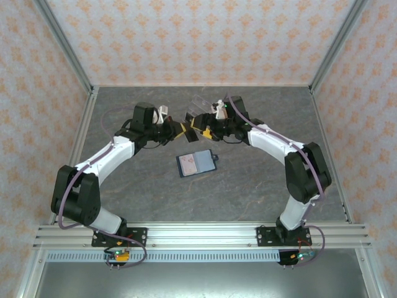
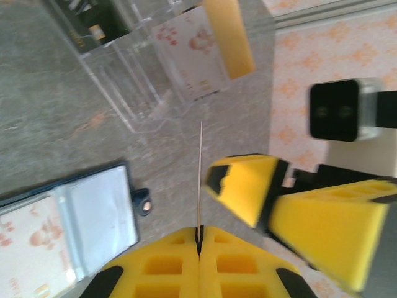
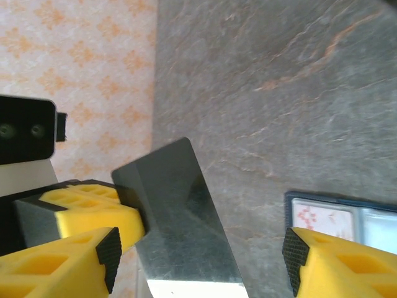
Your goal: Take the credit cards out of the card holder
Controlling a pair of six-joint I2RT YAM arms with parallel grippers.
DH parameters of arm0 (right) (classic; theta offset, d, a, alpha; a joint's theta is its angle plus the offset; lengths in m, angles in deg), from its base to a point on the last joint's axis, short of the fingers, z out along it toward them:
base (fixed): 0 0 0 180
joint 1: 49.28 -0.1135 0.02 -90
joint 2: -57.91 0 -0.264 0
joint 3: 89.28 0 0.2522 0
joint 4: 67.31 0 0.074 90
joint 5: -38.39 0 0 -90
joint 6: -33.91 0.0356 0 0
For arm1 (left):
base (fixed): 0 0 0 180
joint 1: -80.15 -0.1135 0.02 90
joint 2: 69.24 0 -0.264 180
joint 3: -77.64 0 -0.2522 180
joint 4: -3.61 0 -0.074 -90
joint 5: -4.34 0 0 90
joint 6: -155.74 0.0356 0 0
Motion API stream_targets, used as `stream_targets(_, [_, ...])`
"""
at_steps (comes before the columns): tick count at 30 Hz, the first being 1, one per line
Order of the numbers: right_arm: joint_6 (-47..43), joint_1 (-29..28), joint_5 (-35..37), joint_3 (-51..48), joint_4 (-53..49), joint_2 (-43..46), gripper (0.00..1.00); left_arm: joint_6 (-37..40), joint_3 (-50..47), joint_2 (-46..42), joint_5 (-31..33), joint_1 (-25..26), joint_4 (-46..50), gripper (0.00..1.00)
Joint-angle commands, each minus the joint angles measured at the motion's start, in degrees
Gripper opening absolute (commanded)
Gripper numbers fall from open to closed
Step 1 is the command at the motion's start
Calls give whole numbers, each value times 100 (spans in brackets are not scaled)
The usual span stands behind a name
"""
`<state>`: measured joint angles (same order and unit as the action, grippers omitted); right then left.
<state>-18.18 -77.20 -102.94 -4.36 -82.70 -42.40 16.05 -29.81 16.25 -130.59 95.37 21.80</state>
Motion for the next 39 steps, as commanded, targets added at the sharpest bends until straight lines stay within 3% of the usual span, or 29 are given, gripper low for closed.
stream_targets(1, [408, 15, -755, -81, 794, -58, 71, -349, 145, -191, -276, -78, -592, 2])
stream_targets(5, [993, 59, -1028, -265, 1682, -60, 65, -485, 57, -256, -234, -90, -788, 2])
stream_targets(13, [1226, 144, -1099, -485, 2040, 104, 44, -506, -50, -318, -207, -125, -781, 2])
stream_targets(20, [823, 145, -1022, -459, 1685, 208, 11, -416, -26, -308, -122, -133, -465, 4])
stream_targets(24, [-36, 139, -586, -185, 632, 236, 0, -62, 63, -304, 352, -174, 315, 27])
stream_targets(29, [-1485, 137, 537, 423, -827, 141, 0, 588, 135, -312, 1449, -260, 1455, 68])
stream_targets(32, [-2261, 103, 1337, 911, -1539, -6, 0, 915, 129, -352, 2399, -290, 2073, 80])
stream_targets(39, [-3921, -126, 2312, 1854, -1973, -567, 0, 1071, -150, -514, 3252, -408, 2391, 98])
